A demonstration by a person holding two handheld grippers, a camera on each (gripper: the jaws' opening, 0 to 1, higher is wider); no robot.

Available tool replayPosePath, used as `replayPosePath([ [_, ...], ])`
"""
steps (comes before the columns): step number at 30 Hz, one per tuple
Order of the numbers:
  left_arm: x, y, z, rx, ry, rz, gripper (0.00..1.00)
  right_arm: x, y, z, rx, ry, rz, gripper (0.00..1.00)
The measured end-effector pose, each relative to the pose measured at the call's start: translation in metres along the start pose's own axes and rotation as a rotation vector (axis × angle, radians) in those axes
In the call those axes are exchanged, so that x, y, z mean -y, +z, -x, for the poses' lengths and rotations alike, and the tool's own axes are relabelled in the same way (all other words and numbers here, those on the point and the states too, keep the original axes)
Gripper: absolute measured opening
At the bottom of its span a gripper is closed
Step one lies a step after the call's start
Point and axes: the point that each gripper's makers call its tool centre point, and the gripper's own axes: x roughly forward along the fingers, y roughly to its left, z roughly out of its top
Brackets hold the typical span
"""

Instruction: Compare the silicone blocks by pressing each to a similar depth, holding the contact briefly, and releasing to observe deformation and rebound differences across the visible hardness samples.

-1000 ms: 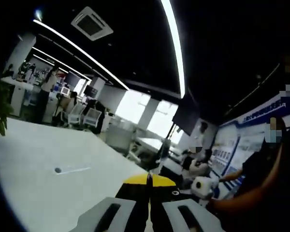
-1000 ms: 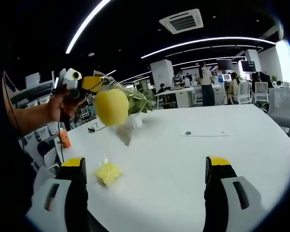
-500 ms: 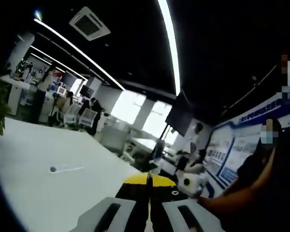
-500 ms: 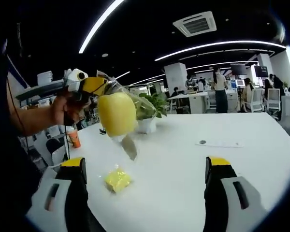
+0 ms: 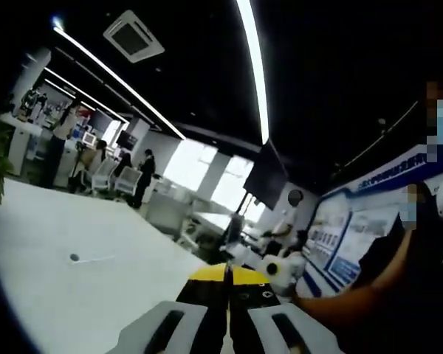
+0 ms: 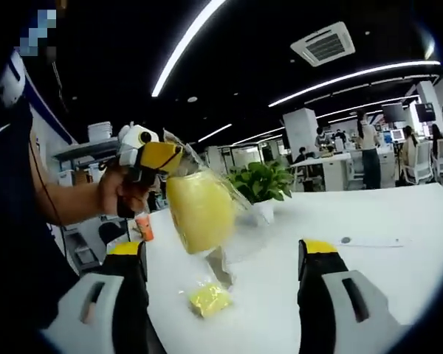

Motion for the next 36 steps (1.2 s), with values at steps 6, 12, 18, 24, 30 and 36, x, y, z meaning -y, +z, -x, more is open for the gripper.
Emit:
replayPosePath([
  [6,0.007,-0.001,0.003,-0.003,-0.008,0.004,0.0,-0.008,0.004,-0.006,0.002,0.063,-0.01,0.74],
  [12,0.009,0.0,0.005,0.001,-0.014,0.004,0.0,-0.017,0.005,-0.012,-0.004,0.119,-0.005,0.69],
  [18,0.007,0.001,0.009,0.009,-0.009,0.02,0.0,-0.029,0.006,-0.016,-0.005,0.188,-0.036,0.47],
  [24,0.004,0.0,0.01,0.019,-0.006,0.048,0.0,-0.029,0.006,-0.021,0.012,0.183,-0.029,0.45],
  [30,0.007,0.001,0.01,0.024,-0.011,0.059,0.0,-0.033,0.009,-0.021,0.024,0.204,-0.044,0.36],
  [36,0.005,-0.002,0.014,0.023,-0.01,0.075,0.0,-0.037,0.007,-0.022,0.025,0.217,-0.048,0.28],
])
